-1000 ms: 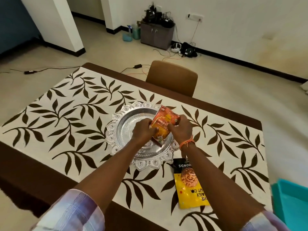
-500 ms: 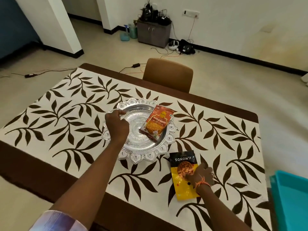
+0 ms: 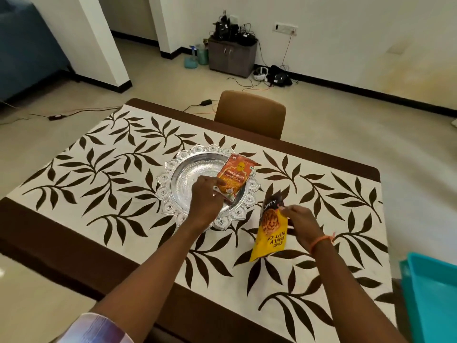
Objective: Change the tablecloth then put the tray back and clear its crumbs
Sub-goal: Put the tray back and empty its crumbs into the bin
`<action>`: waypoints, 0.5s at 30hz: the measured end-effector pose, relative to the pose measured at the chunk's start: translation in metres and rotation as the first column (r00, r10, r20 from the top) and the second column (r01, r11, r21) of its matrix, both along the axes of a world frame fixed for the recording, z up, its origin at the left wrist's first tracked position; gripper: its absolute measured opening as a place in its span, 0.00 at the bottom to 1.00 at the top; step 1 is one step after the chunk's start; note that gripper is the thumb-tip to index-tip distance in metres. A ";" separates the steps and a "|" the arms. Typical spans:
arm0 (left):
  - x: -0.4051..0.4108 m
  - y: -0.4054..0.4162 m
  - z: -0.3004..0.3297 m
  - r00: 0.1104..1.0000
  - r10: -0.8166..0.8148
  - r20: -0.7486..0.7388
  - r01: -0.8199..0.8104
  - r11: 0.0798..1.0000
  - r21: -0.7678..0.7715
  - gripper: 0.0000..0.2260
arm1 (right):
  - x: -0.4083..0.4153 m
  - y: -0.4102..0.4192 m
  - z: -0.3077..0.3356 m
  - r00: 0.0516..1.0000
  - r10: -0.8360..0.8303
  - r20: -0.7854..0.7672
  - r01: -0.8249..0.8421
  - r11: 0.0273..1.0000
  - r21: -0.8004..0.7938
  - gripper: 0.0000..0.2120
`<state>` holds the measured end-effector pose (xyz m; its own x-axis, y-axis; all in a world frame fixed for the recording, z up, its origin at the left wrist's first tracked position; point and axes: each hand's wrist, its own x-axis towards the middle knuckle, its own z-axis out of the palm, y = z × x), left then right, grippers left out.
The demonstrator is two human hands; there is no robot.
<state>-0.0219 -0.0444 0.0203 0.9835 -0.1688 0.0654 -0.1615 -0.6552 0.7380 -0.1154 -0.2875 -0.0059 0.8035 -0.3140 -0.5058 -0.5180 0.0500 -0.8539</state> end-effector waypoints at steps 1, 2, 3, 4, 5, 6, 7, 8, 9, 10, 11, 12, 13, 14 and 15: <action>-0.003 -0.006 0.004 0.999 -0.054 0.007 0.054 0.999 0.003 0.18 | 0.006 -0.002 0.015 0.998 0.062 0.025 -0.061 0.997 -0.045 0.09; -0.006 -0.010 0.010 0.993 -0.109 0.036 0.109 0.994 0.005 0.20 | 0.012 -0.003 0.033 0.988 0.149 0.050 -0.142 0.982 -0.121 0.09; -0.009 -0.015 0.017 0.981 -0.175 0.085 0.173 0.985 0.026 0.22 | 0.018 -0.005 0.050 0.964 0.261 0.048 -0.243 0.940 -0.240 0.09; -0.010 -0.021 0.021 0.956 -0.252 0.153 0.241 0.967 0.082 0.25 | 0.025 -0.009 0.066 0.923 0.385 0.017 -0.352 0.859 -0.371 0.09; -0.010 -0.027 0.026 0.912 -0.335 0.237 0.302 0.939 0.166 0.29 | 0.032 -0.011 0.083 0.860 0.508 -0.046 -0.457 0.729 -0.509 0.09; -0.010 -0.033 0.031 0.857 -0.418 0.301 0.351 0.902 0.251 0.33 | 0.039 -0.011 0.100 0.785 0.603 -0.138 -0.542 0.563 -0.624 0.08; -0.010 -0.040 0.038 0.807 -0.493 0.326 0.393 0.859 0.328 0.36 | 0.045 -0.008 0.116 0.717 0.650 -0.252 -0.593 0.379 -0.711 0.06; -0.010 -0.048 0.047 0.768 -0.553 0.323 0.430 0.819 0.381 0.38 | 0.051 -0.004 0.130 0.668 0.660 -0.344 -0.603 0.210 -0.769 0.03; -0.009 -0.056 0.055 0.749 -0.586 0.309 0.461 0.796 0.393 0.39 | 0.056 0.000 0.142 0.639 0.652 -0.409 -0.593 0.078 -0.802 0.03; -0.009 -0.063 0.063 0.754 -0.592 0.284 0.492 0.796 0.354 0.39 | 0.061 0.005 0.154 0.624 0.647 -0.439 -0.574 -0.001 -0.819 0.04; -0.008 -0.067 0.070 0.781 -0.571 0.252 0.514 0.817 0.260 0.36 | 0.065 0.011 0.164 0.617 0.653 -0.439 -0.553 -0.037 -0.832 0.04; -0.005 -0.067 0.076 0.816 -0.536 0.215 0.519 0.844 0.133 0.31 | 0.068 0.015 0.172 0.615 0.676 -0.406 -0.532 -0.024 -0.847 0.03; -0.001 -0.065 0.079 0.849 -0.499 0.173 0.506 0.862 0.003 0.24 | 0.071 0.019 0.178 0.623 0.698 -0.354 -0.513 0.022 -0.858 0.03; 0.003 -0.059 0.081 0.874 -0.470 0.126 0.482 0.870 -0.098 0.17 | 0.074 0.022 0.180 0.639 0.714 -0.286 -0.484 0.084 -0.871 0.03; 0.007 -0.052 0.083 0.889 -0.448 0.095 0.457 0.876 -0.150 0.11 | 0.075 0.025 0.180 0.671 0.707 -0.223 -0.434 0.131 -0.891 0.02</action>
